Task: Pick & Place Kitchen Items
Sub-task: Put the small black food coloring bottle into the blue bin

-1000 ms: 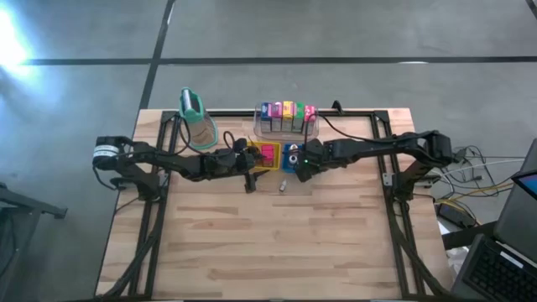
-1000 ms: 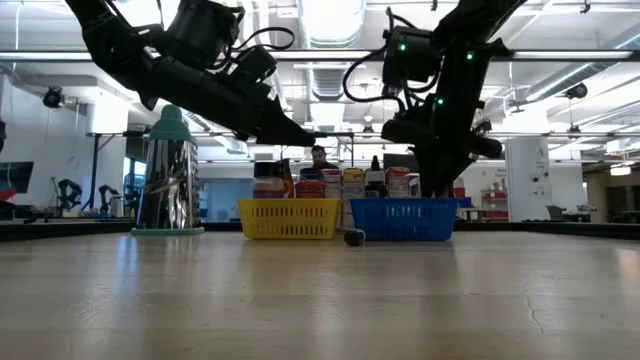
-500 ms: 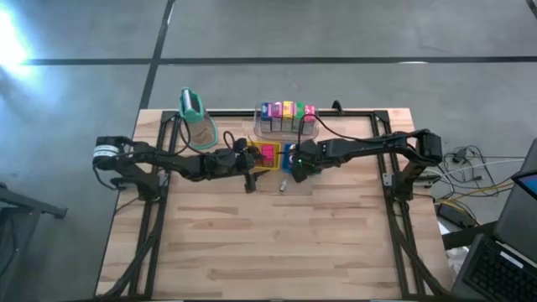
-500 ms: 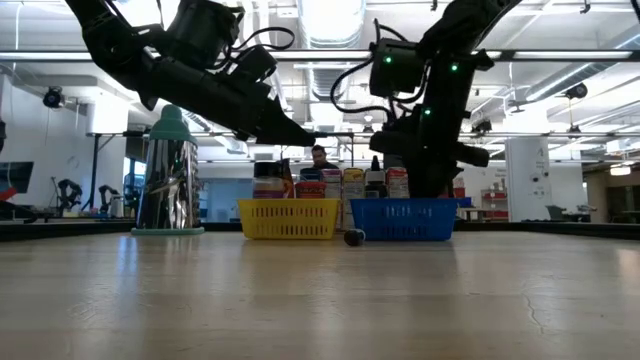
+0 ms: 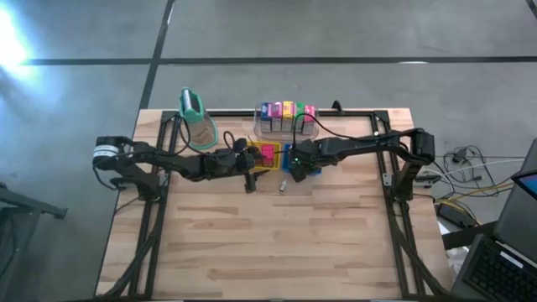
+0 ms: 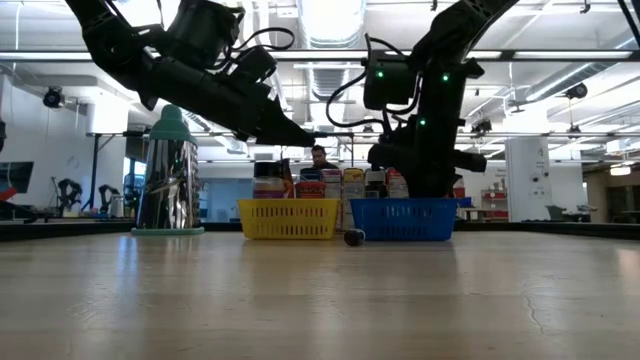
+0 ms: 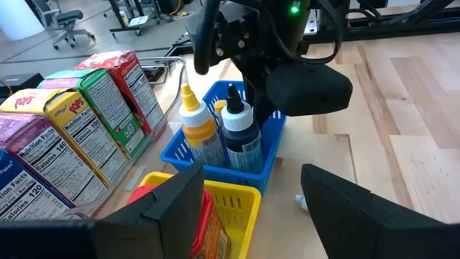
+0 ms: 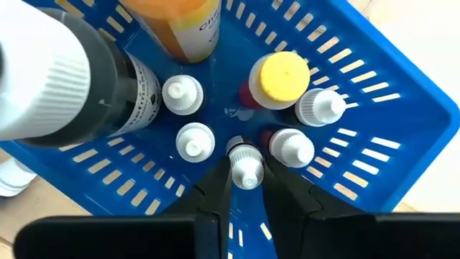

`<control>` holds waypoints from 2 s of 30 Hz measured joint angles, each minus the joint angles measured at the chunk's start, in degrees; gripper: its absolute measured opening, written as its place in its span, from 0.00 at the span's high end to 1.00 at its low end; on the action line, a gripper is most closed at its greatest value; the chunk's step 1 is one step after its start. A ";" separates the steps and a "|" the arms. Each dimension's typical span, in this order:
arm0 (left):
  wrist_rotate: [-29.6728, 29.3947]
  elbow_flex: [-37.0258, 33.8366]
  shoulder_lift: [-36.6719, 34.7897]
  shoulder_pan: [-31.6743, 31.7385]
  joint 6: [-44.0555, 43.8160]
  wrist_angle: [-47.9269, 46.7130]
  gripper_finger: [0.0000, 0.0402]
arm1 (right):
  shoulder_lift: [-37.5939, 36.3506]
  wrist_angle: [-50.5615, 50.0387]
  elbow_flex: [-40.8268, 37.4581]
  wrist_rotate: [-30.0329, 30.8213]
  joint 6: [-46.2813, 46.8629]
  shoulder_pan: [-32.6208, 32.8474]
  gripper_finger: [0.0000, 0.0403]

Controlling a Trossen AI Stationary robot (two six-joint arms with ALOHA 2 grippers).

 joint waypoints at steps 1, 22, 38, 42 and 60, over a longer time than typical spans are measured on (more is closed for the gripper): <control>0.00 0.00 0.00 0.00 0.00 0.02 0.40 | 0.00 0.00 -0.08 0.00 0.00 0.00 0.85; 0.00 0.00 0.00 0.00 -0.24 0.26 0.40 | -0.37 -0.09 0.63 -0.26 -0.43 -0.49 0.68; 0.45 0.00 0.00 -0.04 -0.67 -0.27 0.40 | -1.55 -11.91 9.98 -0.09 -5.15 0.34 0.64; 2.97 0.00 0.00 -0.02 -2.43 -0.42 0.40 | -1.60 -14.22 14.10 -0.03 -8.77 2.54 0.68; -18.48 4.59 -0.17 -11.59 -15.44 -11.01 0.40 | -12.10 -36.26 15.41 15.23 -7.69 13.05 0.84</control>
